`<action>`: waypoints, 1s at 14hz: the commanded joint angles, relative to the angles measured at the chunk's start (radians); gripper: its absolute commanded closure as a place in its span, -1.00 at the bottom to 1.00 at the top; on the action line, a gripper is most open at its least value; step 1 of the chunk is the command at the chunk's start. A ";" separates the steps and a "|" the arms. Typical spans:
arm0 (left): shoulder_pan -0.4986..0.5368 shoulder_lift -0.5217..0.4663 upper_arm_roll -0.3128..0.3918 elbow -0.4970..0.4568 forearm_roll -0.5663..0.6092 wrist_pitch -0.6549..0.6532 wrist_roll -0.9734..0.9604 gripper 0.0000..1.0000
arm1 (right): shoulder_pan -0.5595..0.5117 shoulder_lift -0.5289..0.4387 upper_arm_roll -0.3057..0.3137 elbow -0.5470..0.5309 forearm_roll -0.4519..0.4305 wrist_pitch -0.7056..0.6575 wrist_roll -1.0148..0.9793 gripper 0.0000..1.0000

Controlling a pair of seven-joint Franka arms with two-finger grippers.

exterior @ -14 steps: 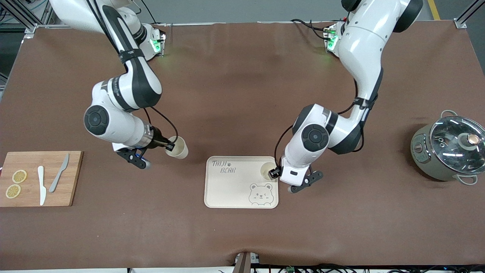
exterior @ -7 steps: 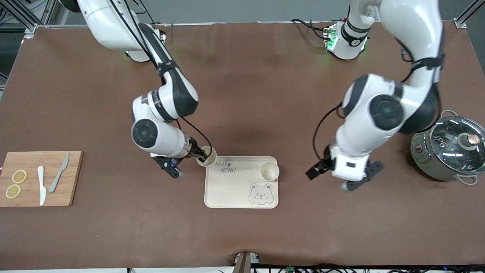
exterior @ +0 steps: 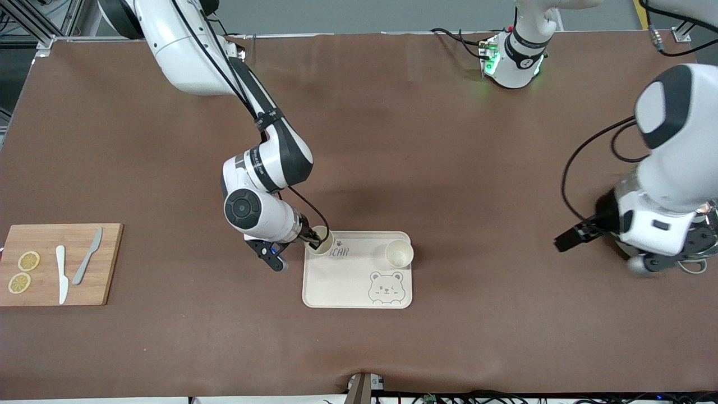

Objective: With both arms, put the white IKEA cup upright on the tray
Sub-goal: 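Release the cup and withdraw the left gripper while the right gripper carries its cup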

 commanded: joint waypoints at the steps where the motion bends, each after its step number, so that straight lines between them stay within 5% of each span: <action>1: 0.036 -0.054 -0.009 -0.030 0.025 -0.050 0.023 -1.00 | 0.018 0.058 -0.010 0.038 0.014 0.048 0.020 1.00; 5: 0.084 -0.106 -0.009 -0.030 0.024 -0.127 0.176 -1.00 | 0.027 0.087 -0.011 0.035 0.007 0.082 0.017 1.00; 8: 0.143 -0.146 -0.007 -0.030 0.025 -0.194 0.268 -1.00 | 0.030 0.081 -0.011 0.033 0.000 0.072 0.012 -0.99; 14: 0.190 -0.216 -0.010 -0.074 0.025 -0.267 0.359 -1.00 | 0.014 0.044 -0.020 0.140 -0.013 -0.162 0.015 -1.00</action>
